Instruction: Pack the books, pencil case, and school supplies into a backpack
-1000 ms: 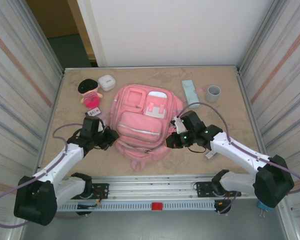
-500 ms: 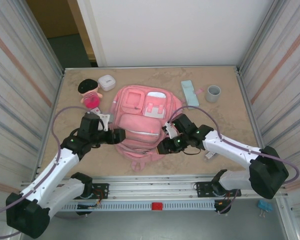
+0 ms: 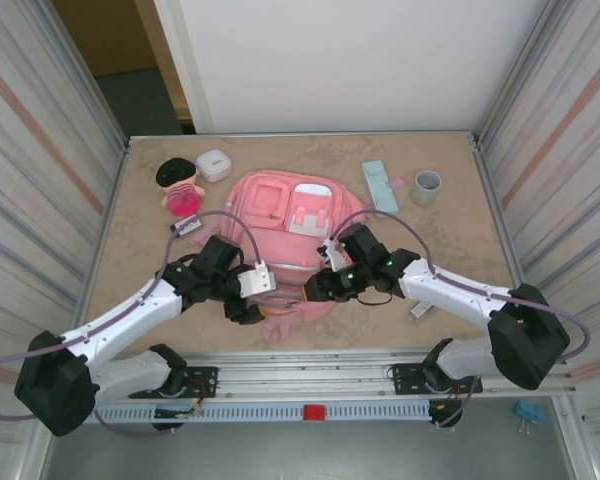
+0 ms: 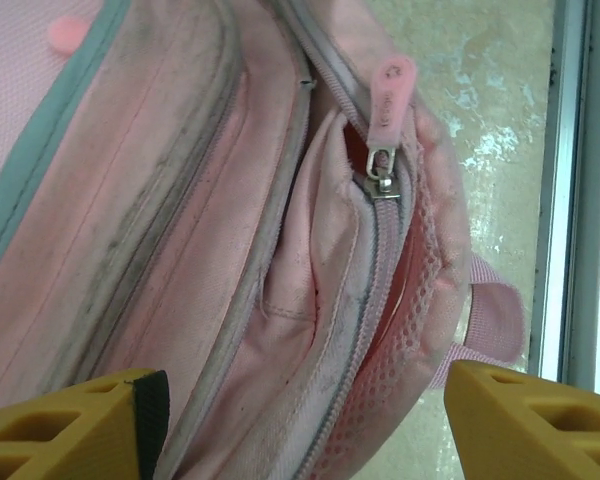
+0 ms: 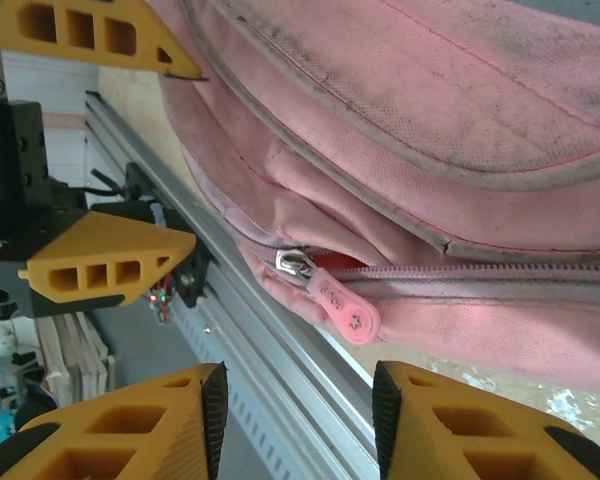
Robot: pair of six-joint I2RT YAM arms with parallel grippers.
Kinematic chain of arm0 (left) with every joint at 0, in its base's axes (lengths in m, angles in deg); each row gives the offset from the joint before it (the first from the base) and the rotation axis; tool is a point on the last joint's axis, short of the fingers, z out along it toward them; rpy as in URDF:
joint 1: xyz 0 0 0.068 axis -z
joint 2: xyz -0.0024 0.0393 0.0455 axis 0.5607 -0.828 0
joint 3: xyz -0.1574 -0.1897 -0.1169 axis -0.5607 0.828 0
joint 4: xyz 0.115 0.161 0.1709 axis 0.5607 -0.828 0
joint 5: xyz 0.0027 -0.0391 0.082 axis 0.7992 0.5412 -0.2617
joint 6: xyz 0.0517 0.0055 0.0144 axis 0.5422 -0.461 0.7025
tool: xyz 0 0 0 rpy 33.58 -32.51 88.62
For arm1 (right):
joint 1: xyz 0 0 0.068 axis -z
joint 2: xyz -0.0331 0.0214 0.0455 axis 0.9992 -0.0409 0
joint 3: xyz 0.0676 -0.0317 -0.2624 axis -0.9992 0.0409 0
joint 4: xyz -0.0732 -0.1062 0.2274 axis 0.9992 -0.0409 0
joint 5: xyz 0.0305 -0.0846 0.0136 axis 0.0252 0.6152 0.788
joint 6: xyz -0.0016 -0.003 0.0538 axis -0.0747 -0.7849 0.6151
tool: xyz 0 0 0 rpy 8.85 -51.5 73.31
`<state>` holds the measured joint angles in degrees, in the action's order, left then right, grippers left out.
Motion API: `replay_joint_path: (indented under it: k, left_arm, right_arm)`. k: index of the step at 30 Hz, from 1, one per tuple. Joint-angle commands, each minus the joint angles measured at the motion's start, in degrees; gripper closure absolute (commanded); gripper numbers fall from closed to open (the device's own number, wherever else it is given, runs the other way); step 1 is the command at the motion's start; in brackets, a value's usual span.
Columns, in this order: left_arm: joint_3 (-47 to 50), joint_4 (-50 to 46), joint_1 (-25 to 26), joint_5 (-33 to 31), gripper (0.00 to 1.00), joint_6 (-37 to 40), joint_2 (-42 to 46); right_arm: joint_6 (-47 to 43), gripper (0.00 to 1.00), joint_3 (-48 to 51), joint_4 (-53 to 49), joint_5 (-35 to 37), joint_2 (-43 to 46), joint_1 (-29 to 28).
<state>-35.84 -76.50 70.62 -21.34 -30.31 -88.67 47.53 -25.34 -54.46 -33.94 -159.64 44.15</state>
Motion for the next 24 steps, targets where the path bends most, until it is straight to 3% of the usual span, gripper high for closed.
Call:
replay_joint_path:
  k: [1,7,13,24]
  left_arm:
    - [0.38,5.03,0.69,2.76,0.30,6.70,-0.91]
    - [1.21,9.26,4.01,-1.61,0.56,9.11,-4.83]
    - [3.49,11.93,5.93,-3.57,0.81,10.92,-3.37]
    - [5.67,15.90,7.44,-4.66,0.97,10.05,-0.61]
  right_arm:
    - [3.53,0.55,0.46,3.14,-2.64,-1.54,-0.26]
    - [7.32,0.55,0.49,2.49,-3.26,-4.35,-0.05]
    - [17.35,0.54,1.61,3.75,-3.82,-5.86,0.24]
    - [19.44,0.52,2.22,9.51,-4.58,-8.96,-0.99]
